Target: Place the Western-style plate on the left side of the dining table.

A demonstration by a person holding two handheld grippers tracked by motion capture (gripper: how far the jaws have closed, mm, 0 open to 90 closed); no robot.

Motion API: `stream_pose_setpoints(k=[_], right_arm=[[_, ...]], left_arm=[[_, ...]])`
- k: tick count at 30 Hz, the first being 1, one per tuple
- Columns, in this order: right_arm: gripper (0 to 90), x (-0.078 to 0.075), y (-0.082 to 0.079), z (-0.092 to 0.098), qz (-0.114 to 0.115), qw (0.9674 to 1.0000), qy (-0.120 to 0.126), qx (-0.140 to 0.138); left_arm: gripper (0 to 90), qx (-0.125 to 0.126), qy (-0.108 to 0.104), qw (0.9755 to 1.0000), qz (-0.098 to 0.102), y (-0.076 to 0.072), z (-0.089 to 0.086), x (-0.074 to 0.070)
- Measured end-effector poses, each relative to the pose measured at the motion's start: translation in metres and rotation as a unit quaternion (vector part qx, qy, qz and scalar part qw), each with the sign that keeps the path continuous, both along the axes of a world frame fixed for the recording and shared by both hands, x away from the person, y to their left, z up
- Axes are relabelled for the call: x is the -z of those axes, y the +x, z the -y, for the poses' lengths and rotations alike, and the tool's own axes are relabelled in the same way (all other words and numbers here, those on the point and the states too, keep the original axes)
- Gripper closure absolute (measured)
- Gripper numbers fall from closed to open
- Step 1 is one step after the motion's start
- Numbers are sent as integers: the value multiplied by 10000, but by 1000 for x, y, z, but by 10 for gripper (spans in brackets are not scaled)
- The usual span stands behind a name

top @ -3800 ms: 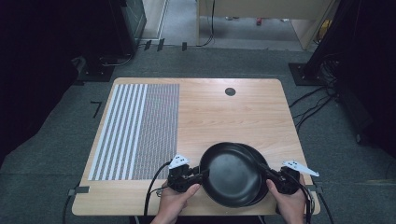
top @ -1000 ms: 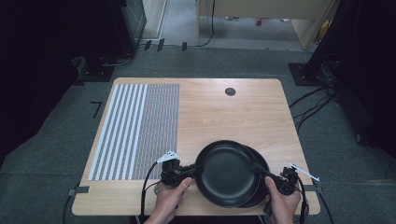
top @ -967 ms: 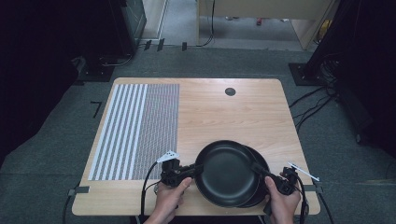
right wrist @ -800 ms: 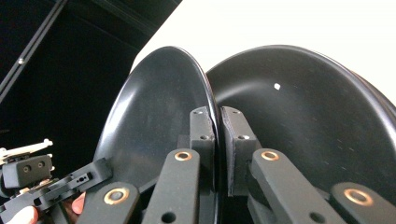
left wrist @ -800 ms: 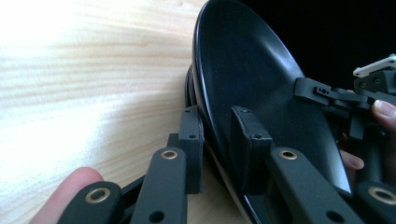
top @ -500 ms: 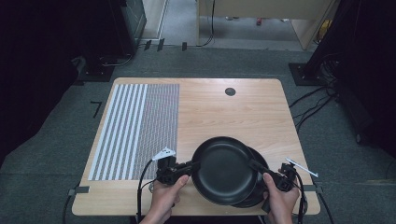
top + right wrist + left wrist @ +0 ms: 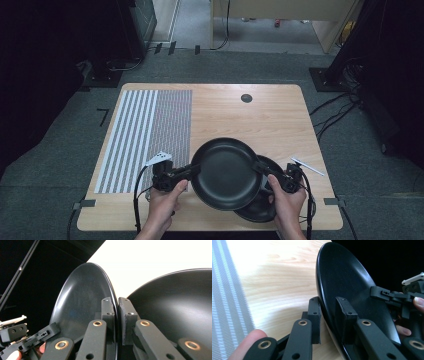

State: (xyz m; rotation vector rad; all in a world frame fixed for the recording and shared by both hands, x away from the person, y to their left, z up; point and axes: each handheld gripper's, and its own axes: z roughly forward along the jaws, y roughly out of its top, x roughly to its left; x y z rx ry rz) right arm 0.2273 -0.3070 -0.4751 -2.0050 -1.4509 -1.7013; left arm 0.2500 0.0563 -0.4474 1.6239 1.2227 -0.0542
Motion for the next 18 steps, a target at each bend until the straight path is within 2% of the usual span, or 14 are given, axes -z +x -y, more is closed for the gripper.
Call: stream_pose_setpoints(k=[14, 18], right_arm=[[838, -6, 42, -48, -125, 9993, 154, -313], [838, -9, 52, -62, -140, 9988, 186, -422]], left_arm=[[758, -465, 75, 9989, 52, 15, -46, -14], [762, -604, 38, 9981, 77, 18, -58, -17]])
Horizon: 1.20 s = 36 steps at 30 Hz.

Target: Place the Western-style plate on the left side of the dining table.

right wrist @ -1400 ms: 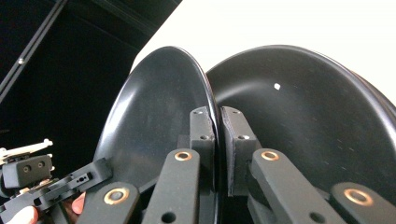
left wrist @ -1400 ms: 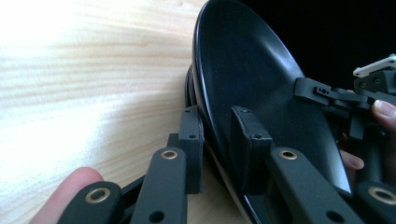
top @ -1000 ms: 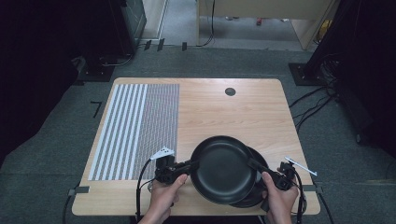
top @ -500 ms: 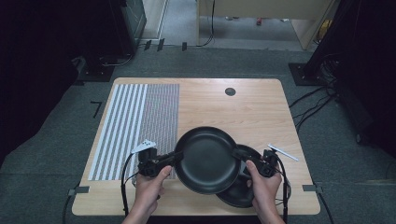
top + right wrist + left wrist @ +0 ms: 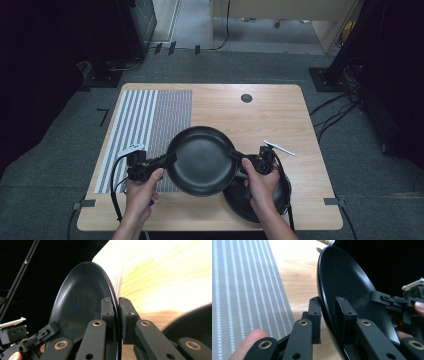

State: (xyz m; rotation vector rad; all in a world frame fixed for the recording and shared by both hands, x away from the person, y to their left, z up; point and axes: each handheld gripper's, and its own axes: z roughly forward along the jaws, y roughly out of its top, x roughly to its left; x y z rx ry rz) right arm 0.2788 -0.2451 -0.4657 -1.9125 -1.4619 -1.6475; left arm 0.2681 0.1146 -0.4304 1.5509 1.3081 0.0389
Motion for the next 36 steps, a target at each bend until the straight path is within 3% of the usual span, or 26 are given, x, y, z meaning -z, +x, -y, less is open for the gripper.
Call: stream_pose_setpoints(k=[19, 25, 31, 36], right_arm=[[833, 2, 38, -55, -162, 9994, 70, -283], [836, 1, 51, -80, -136, 9992, 54, -381], [836, -5, 63, -101, -75, 9988, -140, -470], [837, -4, 74, -123, -108, 9986, -118, -500]], left_arm=[[773, -558, -38, 9984, -21, 15, -50, 0], [774, -825, -64, 9966, -7, 19, -71, 0], [773, -1022, -163, 9946, -61, 25, -89, 4], [775, -1268, -179, 9917, -75, 28, -107, 5]])
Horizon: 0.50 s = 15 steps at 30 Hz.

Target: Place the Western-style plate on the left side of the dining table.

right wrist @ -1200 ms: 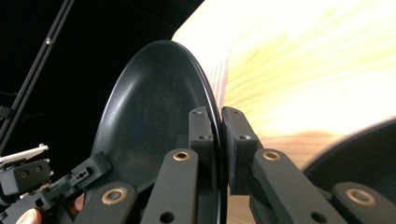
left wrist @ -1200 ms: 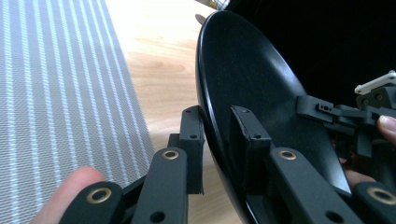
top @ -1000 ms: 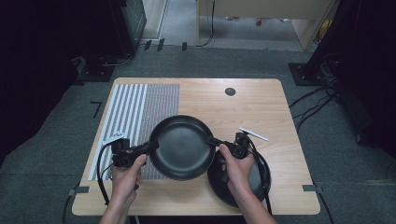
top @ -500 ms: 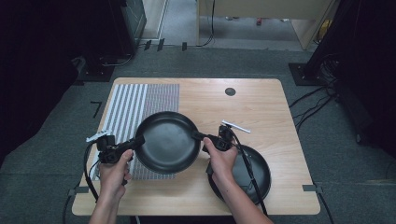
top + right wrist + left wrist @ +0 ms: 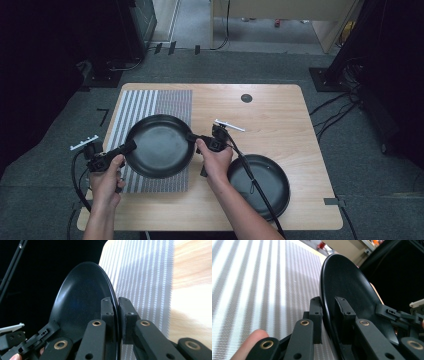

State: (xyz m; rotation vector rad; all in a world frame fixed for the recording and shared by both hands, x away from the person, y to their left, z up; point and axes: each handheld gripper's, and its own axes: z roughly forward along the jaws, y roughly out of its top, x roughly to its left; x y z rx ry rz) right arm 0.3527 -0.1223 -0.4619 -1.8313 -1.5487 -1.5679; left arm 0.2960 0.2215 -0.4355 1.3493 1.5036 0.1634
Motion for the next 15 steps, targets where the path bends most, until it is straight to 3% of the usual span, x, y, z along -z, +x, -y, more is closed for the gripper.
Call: stream_pose_setpoints(k=[5, 9, 15], right_arm=[[836, 2, 14, -17, 20, 9999, -60, -83], [835, 10, 23, -31, -131, 9999, 20, -32], [836, 9, 32, -57, 3, 9999, -121, -26]], left_arm=[[772, -89, 5, 9999, -97, 9, -15, 3], [774, -223, 17, 9996, -168, 15, -26, 6], [775, -397, -96, 9989, -226, 24, -49, 13]])
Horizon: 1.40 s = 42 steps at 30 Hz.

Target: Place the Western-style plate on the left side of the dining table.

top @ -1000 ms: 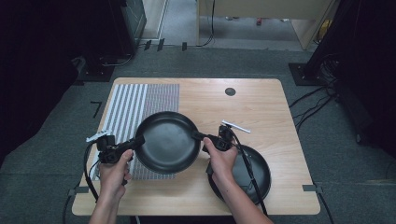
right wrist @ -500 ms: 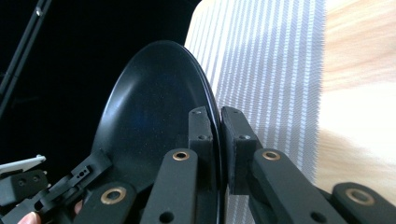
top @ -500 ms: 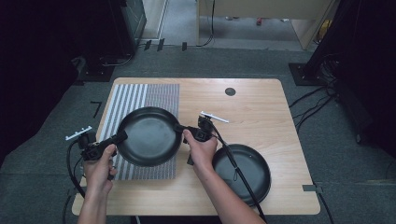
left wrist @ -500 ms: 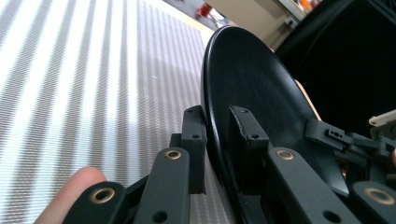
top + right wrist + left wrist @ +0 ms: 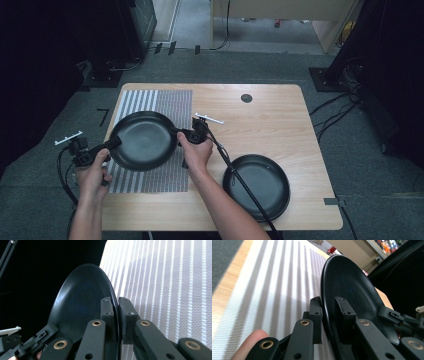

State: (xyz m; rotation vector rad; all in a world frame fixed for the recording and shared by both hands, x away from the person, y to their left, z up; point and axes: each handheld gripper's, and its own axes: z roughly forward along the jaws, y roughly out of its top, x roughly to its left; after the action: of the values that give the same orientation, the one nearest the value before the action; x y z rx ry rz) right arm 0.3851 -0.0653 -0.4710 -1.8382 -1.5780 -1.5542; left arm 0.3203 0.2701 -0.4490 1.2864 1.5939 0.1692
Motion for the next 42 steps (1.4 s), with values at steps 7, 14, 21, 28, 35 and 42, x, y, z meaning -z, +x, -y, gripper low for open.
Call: stream_pose_setpoints(k=[7, 14, 21, 28, 35, 42], right_arm=[[836, 18, 13, -20, -192, 9998, -39, 89], [830, 29, 28, -18, 55, 9996, -248, 151], [830, 49, 49, -5, -107, 9989, -325, 322], [825, 54, 64, -6, -164, 9980, -428, 443], [822, 59, 71, -5, -200, 9970, -572, 485], [821, 60, 72, -11, 21, 9959, -777, 473]], left_arm=[[782, 16, -156, 9997, -191, 15, -19, 19], [783, 191, -244, 9992, -258, 34, -15, 37], [784, 238, -242, 9980, -538, 64, -1, 53], [784, 118, -288, 9974, -654, 82, 1, 60], [781, 110, -251, 9963, -816, 88, 4, 67], [775, 77, -298, 9955, -900, 89, 0, 72]])
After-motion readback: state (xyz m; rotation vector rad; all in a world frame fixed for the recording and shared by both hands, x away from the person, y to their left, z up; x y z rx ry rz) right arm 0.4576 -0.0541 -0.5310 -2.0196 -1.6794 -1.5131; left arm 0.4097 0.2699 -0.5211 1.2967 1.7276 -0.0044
